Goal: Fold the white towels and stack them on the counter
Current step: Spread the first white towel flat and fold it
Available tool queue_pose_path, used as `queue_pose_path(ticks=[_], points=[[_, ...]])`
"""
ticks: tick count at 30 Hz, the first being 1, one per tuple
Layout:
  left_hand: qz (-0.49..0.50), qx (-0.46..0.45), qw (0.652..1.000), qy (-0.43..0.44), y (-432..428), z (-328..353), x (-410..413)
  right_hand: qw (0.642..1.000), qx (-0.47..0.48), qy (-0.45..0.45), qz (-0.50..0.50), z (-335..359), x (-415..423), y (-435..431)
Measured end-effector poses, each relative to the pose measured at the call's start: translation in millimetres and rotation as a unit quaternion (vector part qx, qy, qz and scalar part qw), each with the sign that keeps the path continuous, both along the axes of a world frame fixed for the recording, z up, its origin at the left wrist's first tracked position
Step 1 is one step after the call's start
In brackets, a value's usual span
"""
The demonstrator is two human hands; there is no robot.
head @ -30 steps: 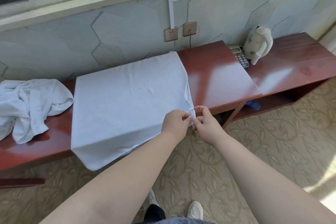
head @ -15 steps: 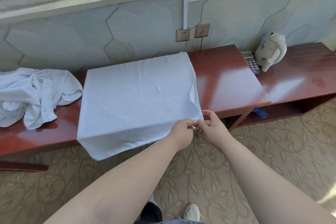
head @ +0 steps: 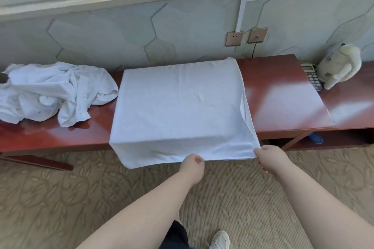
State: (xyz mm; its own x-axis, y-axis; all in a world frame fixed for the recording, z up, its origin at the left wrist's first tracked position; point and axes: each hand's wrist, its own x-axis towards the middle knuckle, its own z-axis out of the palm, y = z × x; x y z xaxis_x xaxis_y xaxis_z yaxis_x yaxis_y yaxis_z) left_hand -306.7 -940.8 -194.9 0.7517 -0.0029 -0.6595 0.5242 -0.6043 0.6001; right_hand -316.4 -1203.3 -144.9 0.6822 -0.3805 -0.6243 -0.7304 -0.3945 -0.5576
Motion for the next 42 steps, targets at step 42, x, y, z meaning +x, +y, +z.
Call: queue_pose_path(ticks=[42], points=[[0.362,0.014,0.916,-0.172,276.1,189.7,113.5,0.862,0.191,-0.371,-0.287,91.5,81.1,-13.5]])
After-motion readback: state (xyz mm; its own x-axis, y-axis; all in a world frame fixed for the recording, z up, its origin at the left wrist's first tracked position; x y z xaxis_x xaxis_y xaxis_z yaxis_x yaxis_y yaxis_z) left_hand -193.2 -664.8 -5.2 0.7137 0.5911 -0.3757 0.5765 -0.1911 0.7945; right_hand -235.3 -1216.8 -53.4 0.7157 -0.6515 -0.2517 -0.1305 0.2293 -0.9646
